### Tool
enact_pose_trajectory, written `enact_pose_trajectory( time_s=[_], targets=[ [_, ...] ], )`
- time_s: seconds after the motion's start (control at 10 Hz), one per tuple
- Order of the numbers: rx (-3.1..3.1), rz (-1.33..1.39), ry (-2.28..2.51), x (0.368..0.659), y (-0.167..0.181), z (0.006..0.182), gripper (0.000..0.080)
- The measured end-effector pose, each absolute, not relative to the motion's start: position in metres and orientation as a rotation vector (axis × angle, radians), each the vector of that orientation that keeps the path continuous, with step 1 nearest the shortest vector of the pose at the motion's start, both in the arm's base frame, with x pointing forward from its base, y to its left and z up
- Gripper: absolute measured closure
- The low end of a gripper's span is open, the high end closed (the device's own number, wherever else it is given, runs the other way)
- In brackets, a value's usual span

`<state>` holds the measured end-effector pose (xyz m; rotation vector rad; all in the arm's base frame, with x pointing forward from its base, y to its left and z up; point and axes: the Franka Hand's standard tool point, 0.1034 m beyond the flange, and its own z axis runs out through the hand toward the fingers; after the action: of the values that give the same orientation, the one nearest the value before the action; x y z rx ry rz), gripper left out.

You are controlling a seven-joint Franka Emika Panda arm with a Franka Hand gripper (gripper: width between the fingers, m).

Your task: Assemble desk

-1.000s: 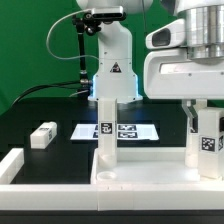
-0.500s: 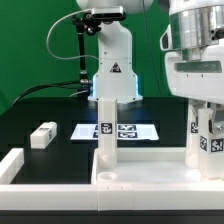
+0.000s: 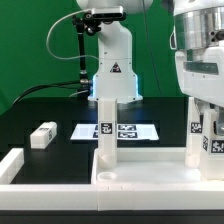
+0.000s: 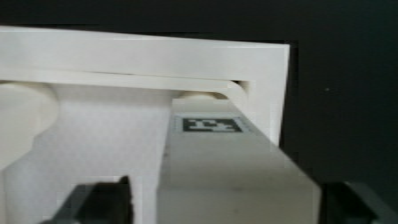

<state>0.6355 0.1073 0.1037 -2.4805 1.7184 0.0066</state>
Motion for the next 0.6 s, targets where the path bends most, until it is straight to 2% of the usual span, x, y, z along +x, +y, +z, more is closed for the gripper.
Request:
enact_pose_trajectory(
  time_s=[0.1,0.2,0.5,0.6],
  targets=[
    [-2.610,-0.003,1.511,0.636,0.110,0.105,0.0212],
    [-2.720,-0.014,1.288,0.634,0.116,0.104,0.0162],
    [-2.823,-0.052,1.075,0.629,0.122,0.104,0.0153],
    [-2.936,-0.076,0.824,0.629,0.121,0.105,0.0151]
  ],
)
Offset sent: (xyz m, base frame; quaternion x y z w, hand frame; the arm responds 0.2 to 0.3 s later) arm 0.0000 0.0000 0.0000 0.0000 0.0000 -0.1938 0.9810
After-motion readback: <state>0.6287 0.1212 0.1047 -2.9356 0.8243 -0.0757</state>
